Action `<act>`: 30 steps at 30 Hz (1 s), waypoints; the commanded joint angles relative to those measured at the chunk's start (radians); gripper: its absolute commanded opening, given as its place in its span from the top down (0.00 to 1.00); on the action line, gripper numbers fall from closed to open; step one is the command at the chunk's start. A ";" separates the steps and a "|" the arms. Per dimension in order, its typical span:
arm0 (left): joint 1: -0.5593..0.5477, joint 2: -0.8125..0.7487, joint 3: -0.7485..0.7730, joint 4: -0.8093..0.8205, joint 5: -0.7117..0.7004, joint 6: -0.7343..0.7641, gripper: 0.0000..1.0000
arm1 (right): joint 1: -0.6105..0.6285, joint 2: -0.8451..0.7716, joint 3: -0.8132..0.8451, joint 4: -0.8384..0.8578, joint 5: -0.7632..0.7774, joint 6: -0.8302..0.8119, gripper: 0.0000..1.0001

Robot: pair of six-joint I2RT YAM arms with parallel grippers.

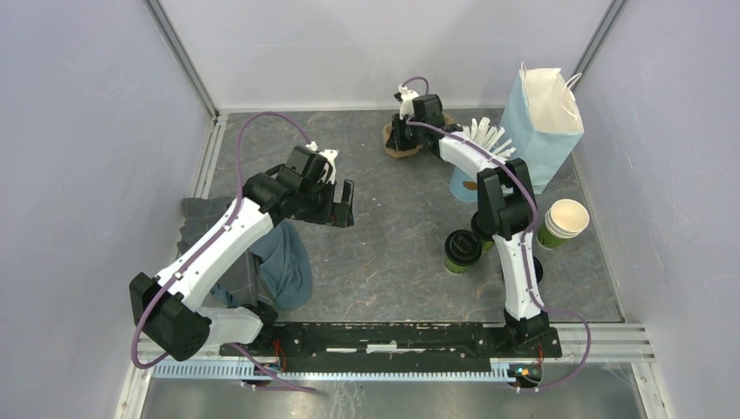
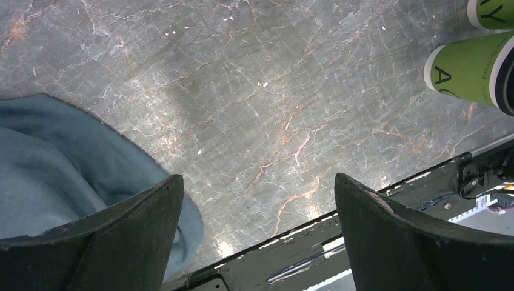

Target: Pack the takeout coffee

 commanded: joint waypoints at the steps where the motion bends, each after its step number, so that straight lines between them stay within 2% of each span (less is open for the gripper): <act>1: 0.010 -0.011 -0.001 0.000 -0.006 0.065 0.01 | 0.005 -0.129 -0.145 -0.130 -0.224 -0.145 0.86; 3: 0.013 -0.007 -0.002 0.003 -0.001 0.070 0.01 | 0.005 -0.169 -0.197 -0.146 -0.239 -0.173 0.83; 5: 0.017 0.000 -0.001 0.005 0.008 0.077 0.01 | 0.006 -0.193 -0.213 -0.155 -0.227 -0.184 0.73; 9: 0.020 0.013 0.004 0.011 0.029 0.084 0.01 | 0.004 -0.188 -0.152 -0.173 -0.189 -0.171 0.54; 12: 0.022 0.010 0.003 0.010 0.031 0.083 0.01 | 0.004 -0.159 -0.092 -0.192 -0.160 -0.128 0.44; 15: 0.024 0.000 -0.002 0.011 0.026 0.075 0.01 | 0.003 -0.137 -0.063 -0.195 -0.142 -0.078 0.39; 19: 0.027 -0.008 -0.005 0.010 0.023 0.073 0.01 | 0.001 -0.122 -0.056 -0.189 -0.099 -0.032 0.37; 25: 0.032 -0.008 -0.006 0.010 0.025 0.078 0.01 | 0.002 -0.103 -0.039 -0.205 -0.119 -0.031 0.42; 30: 0.034 -0.006 -0.009 0.012 0.029 0.079 0.01 | 0.003 -0.095 -0.042 -0.206 -0.119 -0.029 0.52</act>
